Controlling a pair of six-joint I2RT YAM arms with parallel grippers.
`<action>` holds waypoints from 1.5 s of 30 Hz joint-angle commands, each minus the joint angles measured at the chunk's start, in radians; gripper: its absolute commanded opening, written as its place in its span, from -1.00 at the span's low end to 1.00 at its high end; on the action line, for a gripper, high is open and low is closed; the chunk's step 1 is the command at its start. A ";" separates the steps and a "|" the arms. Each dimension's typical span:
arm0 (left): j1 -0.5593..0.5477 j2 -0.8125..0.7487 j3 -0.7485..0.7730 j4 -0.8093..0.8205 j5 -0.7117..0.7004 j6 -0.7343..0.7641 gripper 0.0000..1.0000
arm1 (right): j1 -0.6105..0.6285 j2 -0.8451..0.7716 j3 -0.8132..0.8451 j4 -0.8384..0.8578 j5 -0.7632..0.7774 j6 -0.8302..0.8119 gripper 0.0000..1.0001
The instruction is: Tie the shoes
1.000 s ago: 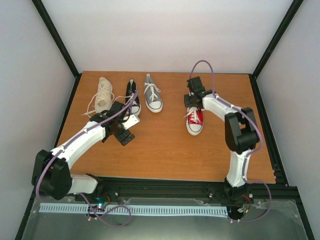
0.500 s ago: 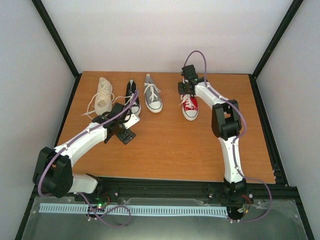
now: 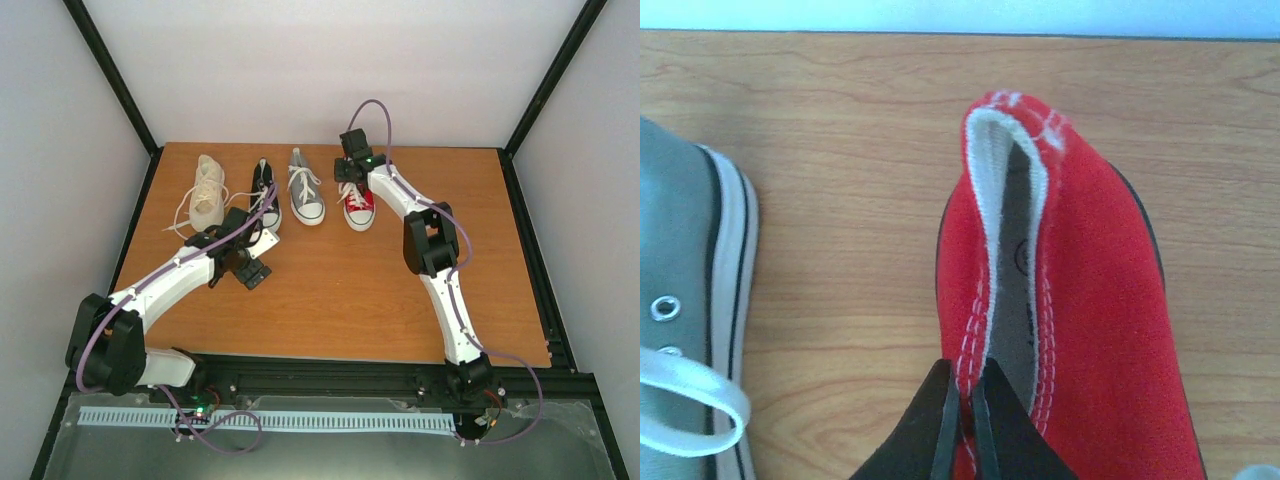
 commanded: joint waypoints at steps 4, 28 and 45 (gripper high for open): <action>0.010 -0.044 -0.004 0.028 0.001 -0.011 1.00 | -0.003 0.002 0.029 -0.014 0.108 0.051 -0.95; 0.406 -0.116 -0.008 0.123 0.057 -0.192 1.00 | -0.192 -1.098 -1.164 0.360 -0.156 -0.023 1.00; 0.638 -0.288 -0.175 0.356 0.251 -0.376 0.99 | -0.303 -1.936 -1.922 0.466 0.101 0.082 1.00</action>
